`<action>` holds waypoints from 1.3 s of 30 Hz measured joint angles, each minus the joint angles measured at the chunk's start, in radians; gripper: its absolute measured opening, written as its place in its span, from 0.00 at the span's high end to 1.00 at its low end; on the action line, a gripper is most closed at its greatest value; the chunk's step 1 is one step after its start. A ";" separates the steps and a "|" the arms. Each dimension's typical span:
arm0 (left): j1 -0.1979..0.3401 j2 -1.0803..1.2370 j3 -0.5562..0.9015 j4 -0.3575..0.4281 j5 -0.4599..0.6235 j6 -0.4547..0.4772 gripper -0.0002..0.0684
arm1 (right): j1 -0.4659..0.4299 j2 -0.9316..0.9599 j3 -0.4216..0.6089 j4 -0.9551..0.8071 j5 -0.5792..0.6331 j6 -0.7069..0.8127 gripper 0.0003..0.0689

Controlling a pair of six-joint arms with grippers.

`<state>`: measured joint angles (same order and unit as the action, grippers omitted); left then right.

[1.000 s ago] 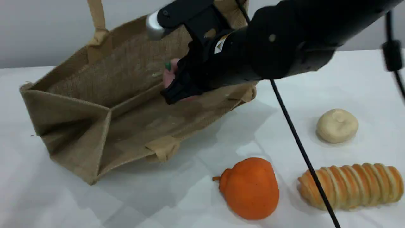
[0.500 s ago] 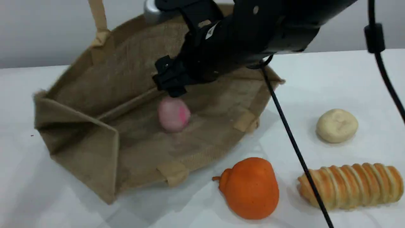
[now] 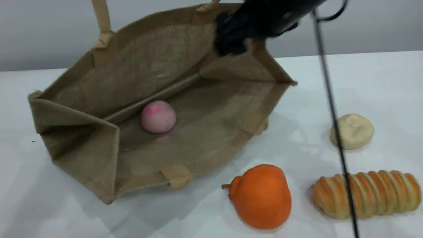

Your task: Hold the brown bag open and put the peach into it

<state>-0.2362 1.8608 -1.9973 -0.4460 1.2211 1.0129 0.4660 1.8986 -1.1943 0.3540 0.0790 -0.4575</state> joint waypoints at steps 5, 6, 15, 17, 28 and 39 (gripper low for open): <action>0.000 0.000 0.000 0.000 0.000 0.000 0.86 | -0.131 -0.092 0.000 -0.008 0.010 0.000 0.14; 0.000 0.000 0.000 0.000 0.000 0.000 0.86 | -0.153 -0.107 0.000 -0.008 0.019 0.000 0.14; 0.000 0.000 0.000 -0.003 0.000 0.000 0.86 | -0.320 -0.169 0.000 -0.007 0.062 0.001 0.15; 0.000 0.000 0.000 -0.003 0.000 0.000 0.86 | -0.341 -0.169 0.000 -0.007 0.067 0.001 0.15; 0.000 0.000 0.000 -0.022 0.000 0.000 0.87 | -0.358 -0.169 0.000 -0.005 0.081 0.002 0.15; 0.000 0.000 0.000 -0.088 -0.002 0.000 0.67 | -0.358 -0.169 0.000 -0.005 0.082 0.003 0.15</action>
<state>-0.2362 1.8608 -1.9973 -0.5337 1.2191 1.0129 0.1076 1.7297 -1.1943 0.3492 0.1607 -0.4547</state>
